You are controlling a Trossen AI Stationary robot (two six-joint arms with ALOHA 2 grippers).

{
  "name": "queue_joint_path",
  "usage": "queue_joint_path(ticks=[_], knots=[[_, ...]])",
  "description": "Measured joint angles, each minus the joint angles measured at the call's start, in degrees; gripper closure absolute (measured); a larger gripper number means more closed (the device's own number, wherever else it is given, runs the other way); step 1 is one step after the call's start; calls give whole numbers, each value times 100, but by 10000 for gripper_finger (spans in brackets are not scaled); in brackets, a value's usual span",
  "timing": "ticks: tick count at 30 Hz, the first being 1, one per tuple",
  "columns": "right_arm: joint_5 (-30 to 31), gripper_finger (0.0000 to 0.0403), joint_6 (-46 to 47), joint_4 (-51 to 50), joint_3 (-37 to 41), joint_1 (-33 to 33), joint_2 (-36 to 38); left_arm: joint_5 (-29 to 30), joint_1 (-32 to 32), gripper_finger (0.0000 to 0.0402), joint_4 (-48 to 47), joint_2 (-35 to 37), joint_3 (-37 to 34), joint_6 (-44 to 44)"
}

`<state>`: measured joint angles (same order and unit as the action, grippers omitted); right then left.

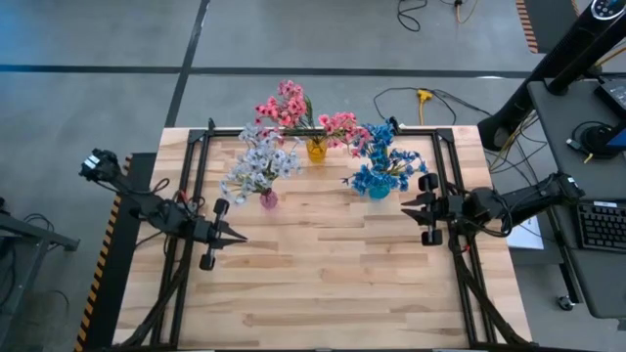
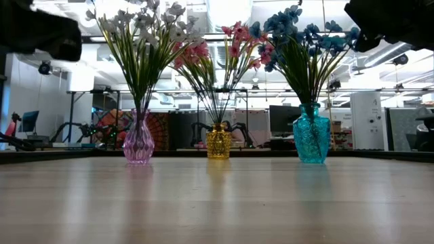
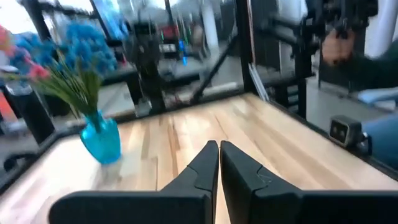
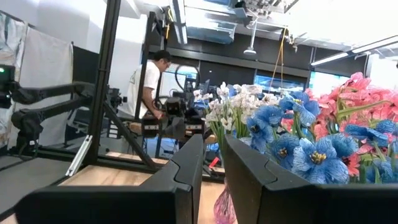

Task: Sort flowers into vase by color
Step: Return to Home Position

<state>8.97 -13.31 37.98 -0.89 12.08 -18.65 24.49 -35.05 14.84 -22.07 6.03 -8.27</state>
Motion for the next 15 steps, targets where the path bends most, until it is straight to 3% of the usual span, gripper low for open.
queue_joint_path(ticks=[3,9,15], knots=[[2,346,-112,3,2,0,30,-5,12,401,802,415,-542,-421],[110,346,-424,-95,4,-62,439,-102,156,402,171,920,-314,-1016],[170,346,-585,-885,7,-114,1488,47,383,402,-1190,1678,-112,-841]])
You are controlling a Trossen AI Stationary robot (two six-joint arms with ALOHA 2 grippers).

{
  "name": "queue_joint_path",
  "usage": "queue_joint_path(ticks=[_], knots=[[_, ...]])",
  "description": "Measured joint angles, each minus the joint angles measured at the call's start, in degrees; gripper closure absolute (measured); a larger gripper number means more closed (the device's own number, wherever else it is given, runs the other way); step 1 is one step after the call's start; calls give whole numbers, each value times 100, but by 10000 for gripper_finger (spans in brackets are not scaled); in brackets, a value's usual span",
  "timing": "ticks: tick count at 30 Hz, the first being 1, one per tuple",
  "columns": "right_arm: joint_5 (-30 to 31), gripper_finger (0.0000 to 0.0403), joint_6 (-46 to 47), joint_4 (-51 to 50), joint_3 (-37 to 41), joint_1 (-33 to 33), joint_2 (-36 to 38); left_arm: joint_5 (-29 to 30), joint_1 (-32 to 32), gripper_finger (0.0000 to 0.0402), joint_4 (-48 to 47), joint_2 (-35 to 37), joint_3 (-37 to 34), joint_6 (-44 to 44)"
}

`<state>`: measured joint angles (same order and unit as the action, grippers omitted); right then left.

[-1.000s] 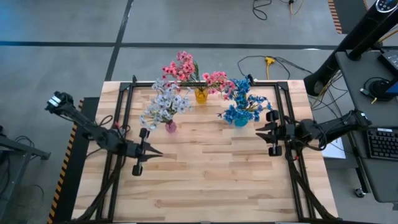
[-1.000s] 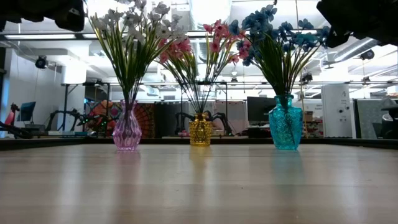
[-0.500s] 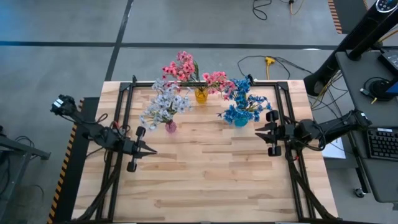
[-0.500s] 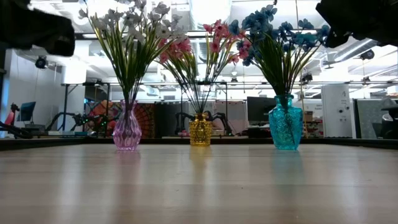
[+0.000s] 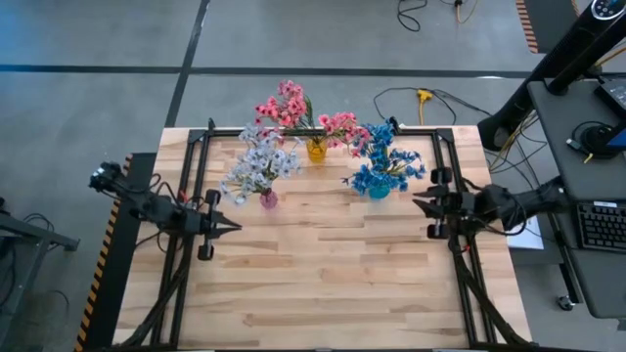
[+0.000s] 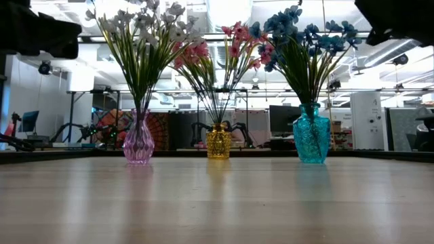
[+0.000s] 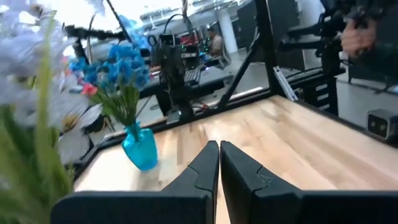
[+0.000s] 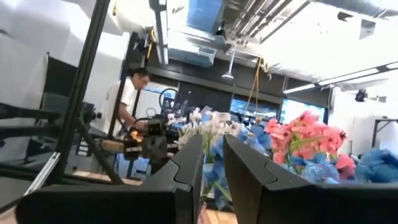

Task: Sort flowers into vase by color
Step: Return to Home Position

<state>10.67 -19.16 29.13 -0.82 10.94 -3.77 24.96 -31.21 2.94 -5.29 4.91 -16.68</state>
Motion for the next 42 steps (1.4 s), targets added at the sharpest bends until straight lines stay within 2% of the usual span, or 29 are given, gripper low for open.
queue_joint_path(ticks=[2,5,7,11,13,21,42], knots=[[-2,346,17,-594,4,0,381,-1,-1,402,-332,301,15,220],[-128,346,-8,-991,11,0,355,27,0,402,-771,532,-69,511],[-217,346,-231,-1120,11,0,296,296,3,402,-854,479,-121,840],[-11,346,-428,-1085,13,0,328,1004,10,402,-835,345,-132,1900],[-14,346,-368,-1061,13,0,359,1094,11,401,-820,282,-132,2240],[-14,346,582,-1438,15,0,191,1048,10,402,-823,90,-117,2287],[-14,346,611,-1434,15,1,-52,1039,10,402,-808,-258,-114,2296]])
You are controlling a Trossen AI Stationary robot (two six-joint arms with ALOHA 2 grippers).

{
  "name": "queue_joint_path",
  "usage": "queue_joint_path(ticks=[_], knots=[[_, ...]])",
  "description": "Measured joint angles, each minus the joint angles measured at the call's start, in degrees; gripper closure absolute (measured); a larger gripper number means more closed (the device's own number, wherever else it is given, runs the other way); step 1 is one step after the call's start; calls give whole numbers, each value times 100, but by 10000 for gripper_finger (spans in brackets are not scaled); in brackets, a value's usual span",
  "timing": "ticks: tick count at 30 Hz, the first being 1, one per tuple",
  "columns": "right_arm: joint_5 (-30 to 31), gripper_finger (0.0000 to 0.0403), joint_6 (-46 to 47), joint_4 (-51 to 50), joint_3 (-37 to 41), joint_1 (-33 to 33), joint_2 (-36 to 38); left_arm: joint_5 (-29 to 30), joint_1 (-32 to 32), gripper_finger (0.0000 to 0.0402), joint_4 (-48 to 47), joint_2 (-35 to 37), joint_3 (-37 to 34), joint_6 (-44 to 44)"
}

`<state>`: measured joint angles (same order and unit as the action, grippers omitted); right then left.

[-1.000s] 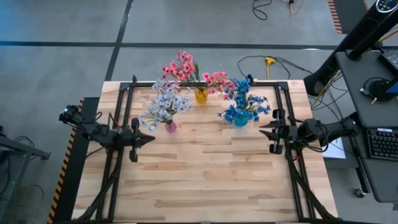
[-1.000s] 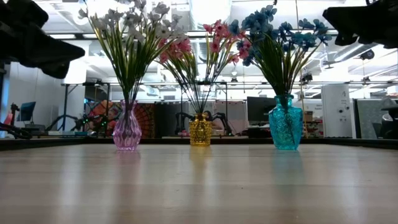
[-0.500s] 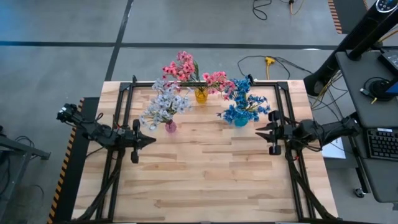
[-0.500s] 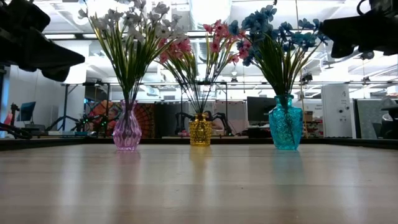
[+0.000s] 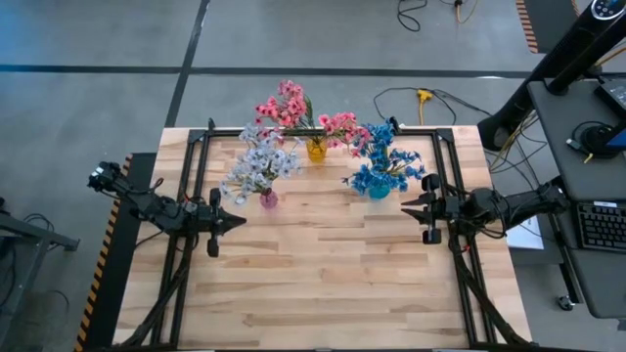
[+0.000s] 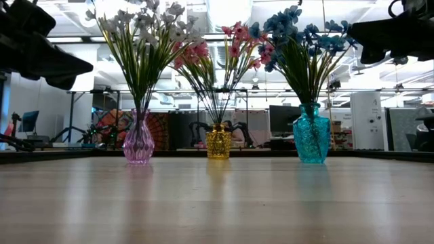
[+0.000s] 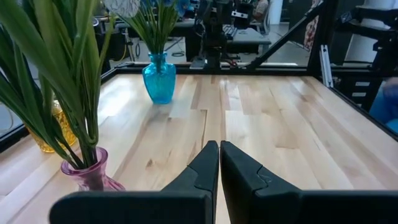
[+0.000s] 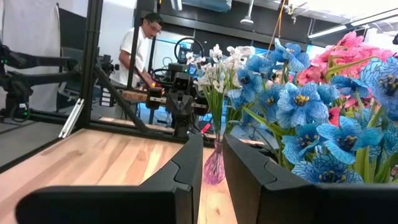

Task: Sort flowers into vase by color
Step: Return to Home Position

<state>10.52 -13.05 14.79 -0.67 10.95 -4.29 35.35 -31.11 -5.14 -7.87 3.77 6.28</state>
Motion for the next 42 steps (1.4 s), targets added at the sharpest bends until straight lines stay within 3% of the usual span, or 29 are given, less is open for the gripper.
queue_joint_path(ticks=[42], knots=[[2,346,63,1,4,1,-4,2,0,402,-3,-294,0,-2]])
